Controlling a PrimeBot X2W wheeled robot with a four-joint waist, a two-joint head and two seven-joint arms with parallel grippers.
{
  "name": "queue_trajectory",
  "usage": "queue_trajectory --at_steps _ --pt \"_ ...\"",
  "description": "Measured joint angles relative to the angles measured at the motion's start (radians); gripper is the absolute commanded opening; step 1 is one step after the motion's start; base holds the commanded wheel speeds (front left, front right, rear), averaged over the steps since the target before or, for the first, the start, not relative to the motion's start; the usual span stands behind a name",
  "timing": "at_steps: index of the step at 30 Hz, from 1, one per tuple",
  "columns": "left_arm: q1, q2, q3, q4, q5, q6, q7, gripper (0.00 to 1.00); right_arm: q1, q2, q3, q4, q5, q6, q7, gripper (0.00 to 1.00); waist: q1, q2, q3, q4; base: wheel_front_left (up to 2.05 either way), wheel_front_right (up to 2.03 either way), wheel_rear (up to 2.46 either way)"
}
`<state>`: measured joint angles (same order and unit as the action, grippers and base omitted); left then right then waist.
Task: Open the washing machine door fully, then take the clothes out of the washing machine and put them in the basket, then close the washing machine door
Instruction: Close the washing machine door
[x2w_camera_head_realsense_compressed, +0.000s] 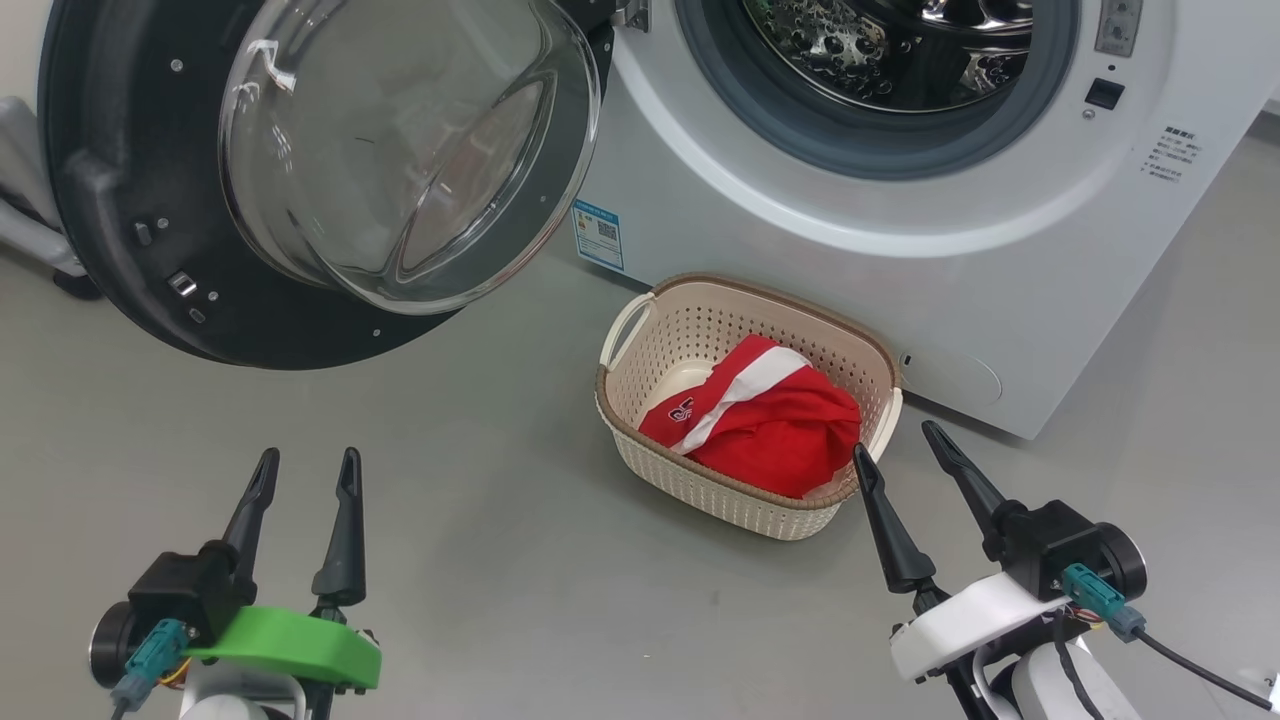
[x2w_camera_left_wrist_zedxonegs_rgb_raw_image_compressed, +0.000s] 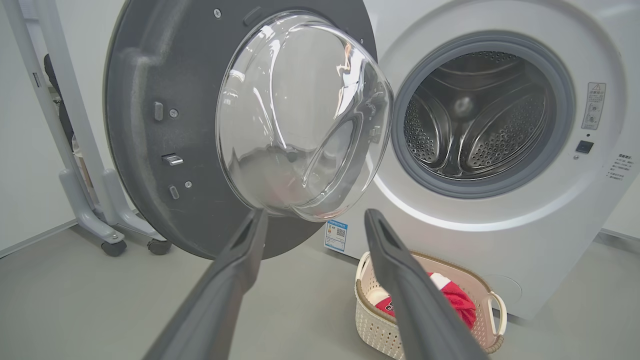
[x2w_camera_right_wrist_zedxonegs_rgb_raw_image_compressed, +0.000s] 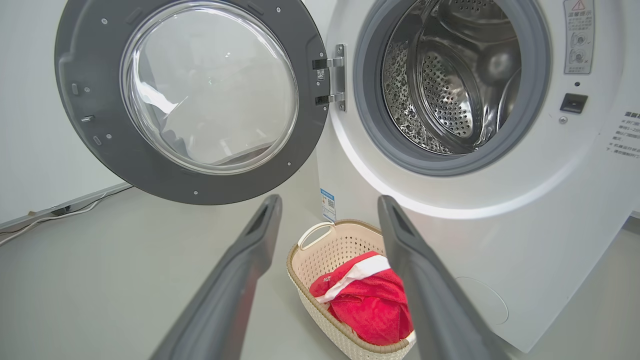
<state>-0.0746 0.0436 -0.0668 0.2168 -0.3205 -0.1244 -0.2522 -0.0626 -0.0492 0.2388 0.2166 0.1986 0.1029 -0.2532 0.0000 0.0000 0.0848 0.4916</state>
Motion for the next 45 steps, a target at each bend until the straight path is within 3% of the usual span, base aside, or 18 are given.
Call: queue_trajectory --at_steps 2,16,21,24,29,34,40,45 --pt "0.001 0.0 0.0 0.0 0.0 0.0 0.0 0.0 0.0 0.0 0.001 0.001 0.0 0.0 0.0 1.0 0.0 0.0 0.002 -0.001 0.0 0.0 0.0" --pt "0.013 0.009 0.06 -0.101 -0.013 0.0 0.0 0.0 -0.002 -0.002 0.038 -0.001 -0.022 0.001 0.0 1.0 0.0 0.0 0.058 -0.013 0.0 0.0 0.0" --pt "-0.015 0.077 0.136 -0.173 -0.032 0.0 0.0 0.0 -0.035 -0.008 0.068 -0.007 -0.048 0.001 0.0 1.0 0.0 0.0 0.104 -0.028 0.0 0.0 0.0" --pt "-0.076 0.1 0.174 -0.222 -0.105 0.0 -0.004 0.0 -0.05 -0.014 0.071 -0.011 -0.063 0.002 0.001 1.0 0.0 0.0 0.135 -0.041 0.0 0.0 0.0" --pt "-0.176 0.227 0.209 -0.268 -0.114 -0.002 -0.004 0.0 -0.061 -0.043 0.071 -0.011 -0.079 0.002 0.011 1.0 0.0 0.0 0.186 -0.066 0.0 0.0 0.0" --pt "-0.282 0.354 0.322 -0.256 -0.173 -0.004 0.019 0.0 -0.104 -0.053 0.075 -0.018 -0.087 0.002 0.012 1.0 0.0 0.0 0.228 -0.097 0.0 0.0 0.0" --pt "-0.367 0.458 0.459 -0.118 -0.286 -0.004 0.106 0.0 -0.125 -0.052 0.079 -0.018 -0.087 0.002 0.012 1.0 0.0 0.0 0.259 -0.145 0.0 0.0 0.0" --pt "-0.435 0.507 0.556 0.051 -0.392 -0.004 0.192 0.0 -0.134 -0.05 0.081 -0.018 -0.087 0.002 0.012 1.0 0.0 0.0 0.281 -0.185 0.0 0.0 0.0"
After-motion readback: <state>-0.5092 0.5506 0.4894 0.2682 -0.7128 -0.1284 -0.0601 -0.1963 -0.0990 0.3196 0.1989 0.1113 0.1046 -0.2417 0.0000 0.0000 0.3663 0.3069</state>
